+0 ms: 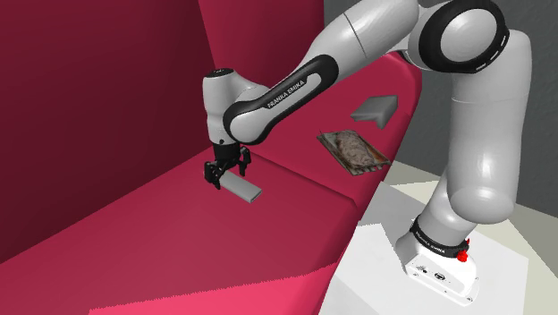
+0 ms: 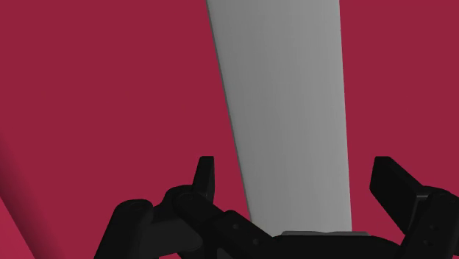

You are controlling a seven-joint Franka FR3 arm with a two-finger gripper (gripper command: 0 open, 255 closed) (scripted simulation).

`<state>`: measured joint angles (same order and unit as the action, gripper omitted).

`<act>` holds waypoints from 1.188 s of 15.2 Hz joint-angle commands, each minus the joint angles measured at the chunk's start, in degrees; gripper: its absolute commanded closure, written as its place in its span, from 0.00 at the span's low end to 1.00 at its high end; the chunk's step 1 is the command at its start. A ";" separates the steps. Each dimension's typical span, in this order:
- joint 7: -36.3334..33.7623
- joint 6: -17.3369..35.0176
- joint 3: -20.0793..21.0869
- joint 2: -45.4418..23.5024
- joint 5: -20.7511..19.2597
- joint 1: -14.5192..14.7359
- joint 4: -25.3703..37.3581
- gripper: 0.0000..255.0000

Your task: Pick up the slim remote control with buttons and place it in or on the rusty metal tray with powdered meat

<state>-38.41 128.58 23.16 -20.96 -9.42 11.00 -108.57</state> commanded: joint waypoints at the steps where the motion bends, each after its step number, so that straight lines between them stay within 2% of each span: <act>1: 0.00 0.00 0.00 0.00 0.00 0.00 0.00 1.00; 10: -0.01 0.01 0.00 -0.01 -0.01 0.00 0.00 1.00; 18: 1.07 -5.10 0.76 3.13 1.73 -0.55 2.24 1.00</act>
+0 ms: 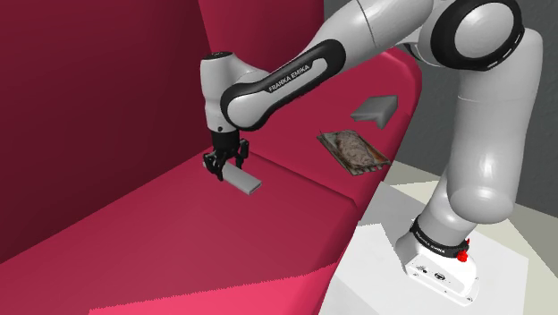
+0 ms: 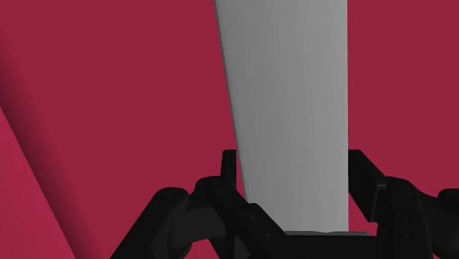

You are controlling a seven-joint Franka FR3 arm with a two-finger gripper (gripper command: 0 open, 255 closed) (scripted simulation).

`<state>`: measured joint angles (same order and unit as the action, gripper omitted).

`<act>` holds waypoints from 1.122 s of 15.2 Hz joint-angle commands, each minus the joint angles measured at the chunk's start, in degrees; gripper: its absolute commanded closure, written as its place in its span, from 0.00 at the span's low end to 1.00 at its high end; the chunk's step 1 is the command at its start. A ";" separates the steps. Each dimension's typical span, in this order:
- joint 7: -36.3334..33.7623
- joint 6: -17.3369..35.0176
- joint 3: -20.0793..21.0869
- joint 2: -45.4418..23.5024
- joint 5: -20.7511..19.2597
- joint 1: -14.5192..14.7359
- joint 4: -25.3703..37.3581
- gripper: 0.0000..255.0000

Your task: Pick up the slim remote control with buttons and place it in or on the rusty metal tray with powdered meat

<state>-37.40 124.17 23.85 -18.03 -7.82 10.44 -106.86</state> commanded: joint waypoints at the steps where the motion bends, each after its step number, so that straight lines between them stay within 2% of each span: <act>1: 0.18 -1.35 0.15 0.54 0.33 -0.05 0.86 1.00; 16: 1.49 -11.30 0.87 4.39 2.45 -0.49 7.34 1.00; 17: 2.79 -10.57 0.69 6.39 3.38 -1.49 4.79 1.00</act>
<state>-35.22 113.46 24.60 -12.65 -4.92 9.40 -101.01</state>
